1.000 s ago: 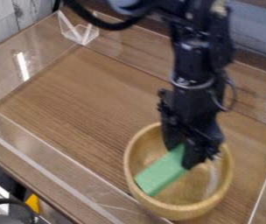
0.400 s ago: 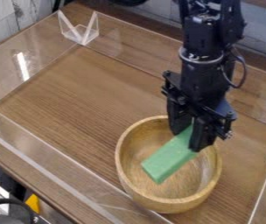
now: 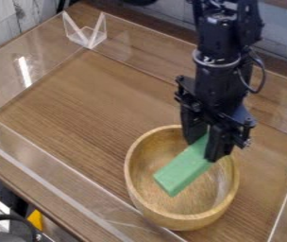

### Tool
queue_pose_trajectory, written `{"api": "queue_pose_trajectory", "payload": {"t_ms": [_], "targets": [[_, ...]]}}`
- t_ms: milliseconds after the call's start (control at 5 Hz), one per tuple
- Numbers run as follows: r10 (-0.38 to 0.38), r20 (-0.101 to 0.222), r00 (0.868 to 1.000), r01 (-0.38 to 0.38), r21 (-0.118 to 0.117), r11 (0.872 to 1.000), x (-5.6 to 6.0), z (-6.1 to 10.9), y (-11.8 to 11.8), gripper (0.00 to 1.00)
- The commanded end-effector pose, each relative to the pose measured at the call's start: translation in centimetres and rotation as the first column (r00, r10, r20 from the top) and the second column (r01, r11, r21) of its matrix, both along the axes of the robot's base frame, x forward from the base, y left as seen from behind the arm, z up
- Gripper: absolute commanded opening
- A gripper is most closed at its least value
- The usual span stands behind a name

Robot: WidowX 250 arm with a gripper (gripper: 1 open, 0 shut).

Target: Remove the green block from inside the brown bowl and put it on the table

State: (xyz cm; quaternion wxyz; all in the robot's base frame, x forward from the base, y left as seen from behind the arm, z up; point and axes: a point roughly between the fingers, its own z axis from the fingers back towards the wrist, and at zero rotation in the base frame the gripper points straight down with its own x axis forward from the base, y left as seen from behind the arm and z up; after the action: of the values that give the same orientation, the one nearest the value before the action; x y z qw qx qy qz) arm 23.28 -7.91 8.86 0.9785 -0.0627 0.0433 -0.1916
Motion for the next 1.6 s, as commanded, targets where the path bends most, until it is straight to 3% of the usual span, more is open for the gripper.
{"api": "queue_pose_trajectory", "payload": {"t_ms": [0,800,1000,1400], "targets": [[-0.023,0.051,0.998,0.023,-0.014,1.0,2.0,1.1,-0.8,0.0],[0.083,0.066,0.994,-0.081,-0.027,0.996,2.8,2.8,-1.7,0.0],[0.02,0.069,0.997,-0.018,-0.03,0.999,2.8,3.7,-0.8,0.0],[-0.049,0.079,0.996,0.051,-0.025,0.998,2.9,4.4,3.5,0.0]]}}
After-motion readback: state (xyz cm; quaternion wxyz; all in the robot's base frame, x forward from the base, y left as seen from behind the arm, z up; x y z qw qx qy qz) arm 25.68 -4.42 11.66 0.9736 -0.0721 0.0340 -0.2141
